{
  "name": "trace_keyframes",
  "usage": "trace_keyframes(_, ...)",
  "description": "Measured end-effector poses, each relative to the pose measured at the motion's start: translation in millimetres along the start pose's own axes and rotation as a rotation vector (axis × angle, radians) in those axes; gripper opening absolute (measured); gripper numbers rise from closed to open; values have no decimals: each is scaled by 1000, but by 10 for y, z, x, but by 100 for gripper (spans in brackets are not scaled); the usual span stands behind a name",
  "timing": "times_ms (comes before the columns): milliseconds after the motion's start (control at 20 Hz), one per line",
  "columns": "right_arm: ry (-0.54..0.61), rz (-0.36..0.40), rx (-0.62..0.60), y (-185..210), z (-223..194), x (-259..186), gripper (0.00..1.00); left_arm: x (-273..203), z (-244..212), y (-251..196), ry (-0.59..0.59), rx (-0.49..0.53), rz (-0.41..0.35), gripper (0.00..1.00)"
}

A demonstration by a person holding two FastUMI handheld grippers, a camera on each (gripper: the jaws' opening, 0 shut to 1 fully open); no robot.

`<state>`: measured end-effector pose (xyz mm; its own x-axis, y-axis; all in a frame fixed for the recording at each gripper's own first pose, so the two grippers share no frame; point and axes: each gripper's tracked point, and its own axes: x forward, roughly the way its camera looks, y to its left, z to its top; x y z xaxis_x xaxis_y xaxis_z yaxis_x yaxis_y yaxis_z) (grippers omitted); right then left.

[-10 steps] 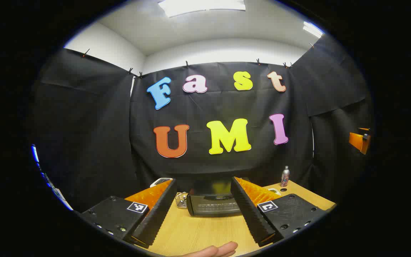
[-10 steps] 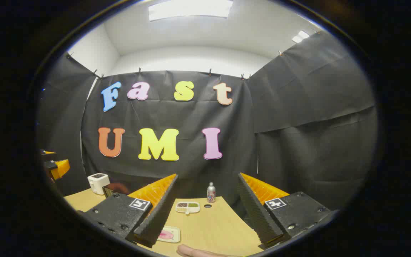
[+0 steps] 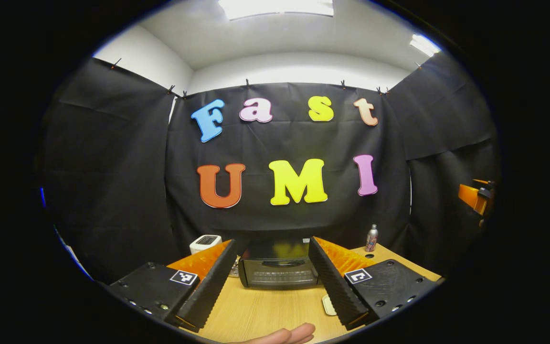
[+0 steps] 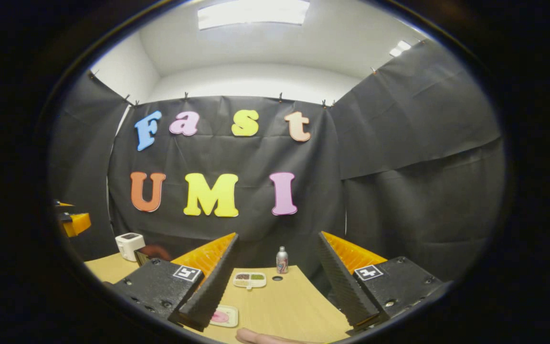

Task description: Open the electric oven with the left hand, put the food in, and close the electric oven.

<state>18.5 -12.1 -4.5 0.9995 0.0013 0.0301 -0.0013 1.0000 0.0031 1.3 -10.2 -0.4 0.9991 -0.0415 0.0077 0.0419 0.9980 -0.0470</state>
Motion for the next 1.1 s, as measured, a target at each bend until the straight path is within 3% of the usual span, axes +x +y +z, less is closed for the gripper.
trace_keyframes(500,9,32,15,23,100,268,98,281,258,-37,-52,-25,13,95)
trace_keyframes(800,-14,21,17,-61,204,451,98,913,-10,-138,19,-35,-13,96)
trace_keyframes(1100,-13,27,7,-54,143,577,98,1616,-640,-243,178,-29,-45,96)
